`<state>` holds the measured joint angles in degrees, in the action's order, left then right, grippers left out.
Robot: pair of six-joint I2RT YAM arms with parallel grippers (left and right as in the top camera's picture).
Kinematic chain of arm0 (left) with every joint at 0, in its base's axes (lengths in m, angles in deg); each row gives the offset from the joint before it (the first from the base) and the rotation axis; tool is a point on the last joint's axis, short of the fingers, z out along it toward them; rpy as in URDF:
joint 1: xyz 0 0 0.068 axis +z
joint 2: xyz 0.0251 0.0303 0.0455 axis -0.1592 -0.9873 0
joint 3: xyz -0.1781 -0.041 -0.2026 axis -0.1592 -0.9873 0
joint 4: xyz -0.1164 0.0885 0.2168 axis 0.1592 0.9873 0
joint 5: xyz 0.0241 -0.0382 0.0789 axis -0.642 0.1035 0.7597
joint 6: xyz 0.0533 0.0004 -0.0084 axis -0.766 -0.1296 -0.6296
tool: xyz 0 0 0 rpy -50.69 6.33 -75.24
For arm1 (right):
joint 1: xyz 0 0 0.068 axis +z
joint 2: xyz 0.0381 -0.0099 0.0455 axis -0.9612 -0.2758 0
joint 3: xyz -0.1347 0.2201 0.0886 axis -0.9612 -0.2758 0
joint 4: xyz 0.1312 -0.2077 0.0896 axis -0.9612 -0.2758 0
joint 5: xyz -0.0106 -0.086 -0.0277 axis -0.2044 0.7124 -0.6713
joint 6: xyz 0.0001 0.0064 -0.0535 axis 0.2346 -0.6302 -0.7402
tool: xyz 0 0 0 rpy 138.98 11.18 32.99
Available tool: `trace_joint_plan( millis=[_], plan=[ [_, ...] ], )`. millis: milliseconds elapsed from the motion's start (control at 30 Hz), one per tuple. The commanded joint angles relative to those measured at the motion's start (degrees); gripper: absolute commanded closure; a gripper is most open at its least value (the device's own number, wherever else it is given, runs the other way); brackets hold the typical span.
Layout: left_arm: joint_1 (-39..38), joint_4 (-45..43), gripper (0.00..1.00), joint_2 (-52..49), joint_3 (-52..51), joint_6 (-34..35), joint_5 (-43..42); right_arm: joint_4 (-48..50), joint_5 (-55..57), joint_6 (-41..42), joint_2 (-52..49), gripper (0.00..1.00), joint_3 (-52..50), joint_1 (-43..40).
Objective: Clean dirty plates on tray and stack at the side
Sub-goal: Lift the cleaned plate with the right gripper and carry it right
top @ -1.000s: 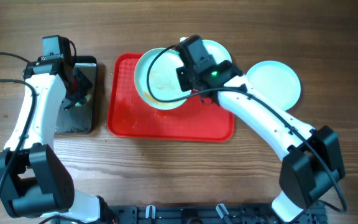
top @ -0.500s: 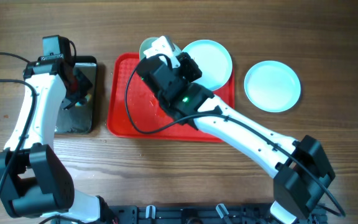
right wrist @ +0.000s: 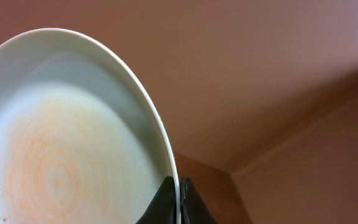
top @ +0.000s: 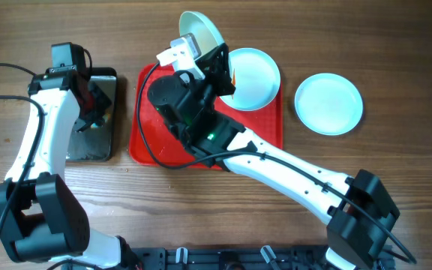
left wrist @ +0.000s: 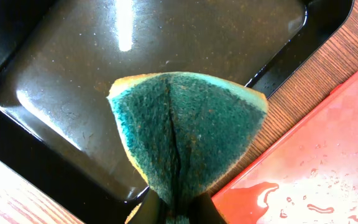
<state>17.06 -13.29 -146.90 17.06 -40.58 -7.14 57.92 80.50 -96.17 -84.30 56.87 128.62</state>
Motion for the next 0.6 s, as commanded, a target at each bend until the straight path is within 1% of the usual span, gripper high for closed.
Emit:
trace_joint_plan(
  millis=[0,133,200,267,333,400,433,467,533,567],
  plan=[
    [0.26,-0.13,0.96,1.11,0.09,-0.90,-0.46,1.22,2.69,-3.80,1.07,0.96,1.01,0.28],
    [0.26,-0.15,0.96,1.11,0.09,-0.92,-0.46,1.18,2.67,-3.45,1.05,0.96,1.01,0.28],
    [0.26,-0.15,0.96,1.11,0.09,-0.90,-0.46,-0.15,2.47,-0.46,1.05,0.96,0.90,0.28],
    [0.26,-0.15,0.96,1.11,0.09,-0.90,-0.46,-6.19,-0.81,5.20,1.05,0.96,0.76,0.26],
    [0.26,-0.15,0.96,1.11,0.09,-0.90,-0.46,-15.45,-9.42,11.80,1.05,0.96,0.76,0.24],
    [0.26,-0.15,0.96,1.11,0.09,-0.92,-0.46,-25.62,-24.85,19.69,1.05,0.96,0.76,-0.59],
    [0.26,-0.13,0.96,1.11,0.09,-0.92,-0.46,-28.39,-30.82,23.32,1.05,0.96,0.79,-1.42],
    [0.26,-0.11,0.96,1.11,0.09,-0.92,-0.46,-29.77,-33.97,25.81,1.07,0.96,0.79,-2.19],
    [0.26,-0.09,0.96,1.11,0.09,-0.92,-0.46,-31.10,-38.71,29.16,1.66,0.96,0.87,-3.78],
    [0.26,-0.09,0.96,1.11,0.09,-0.92,-0.46,-31.89,-42.80,30.18,2.69,0.96,1.14,-5.03]
  ],
)
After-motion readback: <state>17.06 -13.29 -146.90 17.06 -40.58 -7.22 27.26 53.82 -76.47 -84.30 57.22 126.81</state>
